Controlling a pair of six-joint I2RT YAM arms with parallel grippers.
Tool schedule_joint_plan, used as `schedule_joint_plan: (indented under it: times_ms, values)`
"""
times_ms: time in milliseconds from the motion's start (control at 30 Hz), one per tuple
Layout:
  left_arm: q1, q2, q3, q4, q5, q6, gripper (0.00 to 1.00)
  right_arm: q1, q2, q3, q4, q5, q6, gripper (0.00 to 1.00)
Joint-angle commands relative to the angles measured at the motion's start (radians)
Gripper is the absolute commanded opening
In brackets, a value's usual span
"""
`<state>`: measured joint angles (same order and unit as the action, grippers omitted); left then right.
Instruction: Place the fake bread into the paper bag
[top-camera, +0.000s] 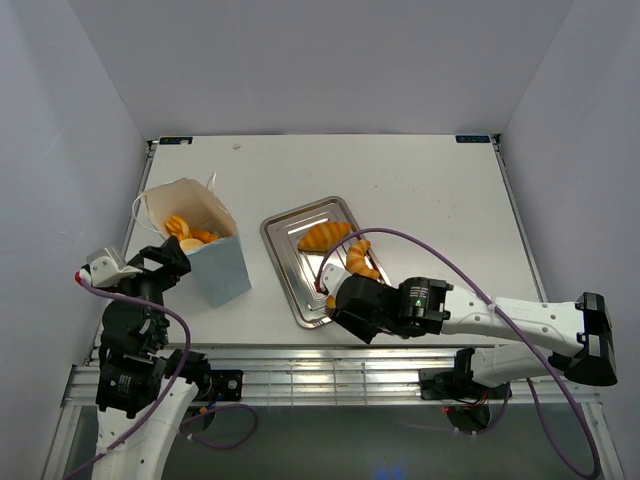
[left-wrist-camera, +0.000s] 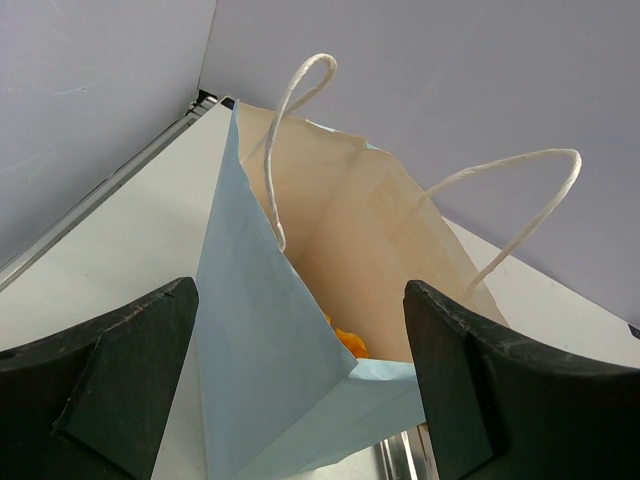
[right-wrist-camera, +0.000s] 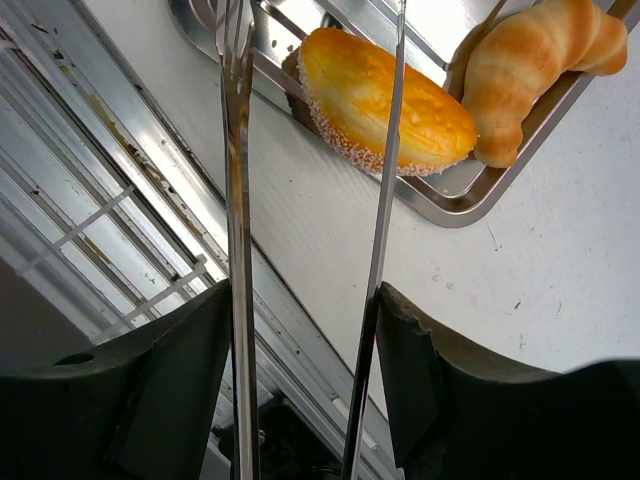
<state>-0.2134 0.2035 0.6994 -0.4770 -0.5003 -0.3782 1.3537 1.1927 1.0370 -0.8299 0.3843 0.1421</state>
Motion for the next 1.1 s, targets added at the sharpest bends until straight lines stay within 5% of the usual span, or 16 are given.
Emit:
schedule_joint_plan:
  times_ms: [0,733,1067]
  values:
    - [-0.004,-0.009,-0.005,0.008,0.017,0.004,0.94,0.009,0.018,0.047,-0.012,0.034,-0.029,0.63]
    - [-0.004,-0.015,-0.006,0.008,0.02,0.004,0.94,0.007,0.077,0.003,-0.031,0.114,-0.021,0.6]
    - [-0.004,-0.013,-0.005,0.008,0.02,0.004,0.94,0.007,0.028,0.055,-0.011,0.103,-0.035,0.23]
